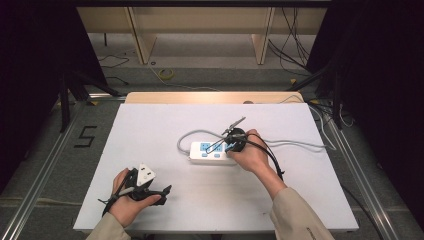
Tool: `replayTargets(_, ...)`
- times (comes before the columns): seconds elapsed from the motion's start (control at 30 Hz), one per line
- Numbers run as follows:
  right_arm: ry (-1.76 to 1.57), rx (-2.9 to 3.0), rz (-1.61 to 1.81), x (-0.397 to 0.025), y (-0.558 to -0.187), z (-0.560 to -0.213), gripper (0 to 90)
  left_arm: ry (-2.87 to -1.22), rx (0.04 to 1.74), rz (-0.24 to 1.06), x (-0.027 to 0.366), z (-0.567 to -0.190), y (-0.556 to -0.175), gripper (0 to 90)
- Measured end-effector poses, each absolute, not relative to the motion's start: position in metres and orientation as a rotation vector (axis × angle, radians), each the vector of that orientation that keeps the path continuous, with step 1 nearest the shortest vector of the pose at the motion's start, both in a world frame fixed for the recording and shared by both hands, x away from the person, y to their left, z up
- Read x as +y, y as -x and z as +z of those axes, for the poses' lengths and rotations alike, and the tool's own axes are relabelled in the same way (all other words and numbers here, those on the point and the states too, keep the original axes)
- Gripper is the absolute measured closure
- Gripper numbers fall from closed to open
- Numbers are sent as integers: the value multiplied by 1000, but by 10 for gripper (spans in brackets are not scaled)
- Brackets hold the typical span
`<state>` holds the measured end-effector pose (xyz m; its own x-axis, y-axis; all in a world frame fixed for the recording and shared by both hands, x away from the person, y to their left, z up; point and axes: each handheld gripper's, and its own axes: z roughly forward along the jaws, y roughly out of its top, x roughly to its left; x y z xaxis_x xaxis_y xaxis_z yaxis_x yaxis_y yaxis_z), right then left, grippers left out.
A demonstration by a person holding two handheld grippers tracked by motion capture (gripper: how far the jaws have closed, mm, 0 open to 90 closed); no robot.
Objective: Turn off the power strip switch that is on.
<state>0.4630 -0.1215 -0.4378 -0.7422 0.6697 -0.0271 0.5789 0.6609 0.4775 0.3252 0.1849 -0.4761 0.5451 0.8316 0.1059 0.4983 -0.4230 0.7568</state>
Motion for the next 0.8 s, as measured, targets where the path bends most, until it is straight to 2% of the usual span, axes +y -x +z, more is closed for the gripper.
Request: replayTargets(0.8,-1038,2669,648,-120,-463,-440,900,-2100,1072,623,185,-477,-325,71)
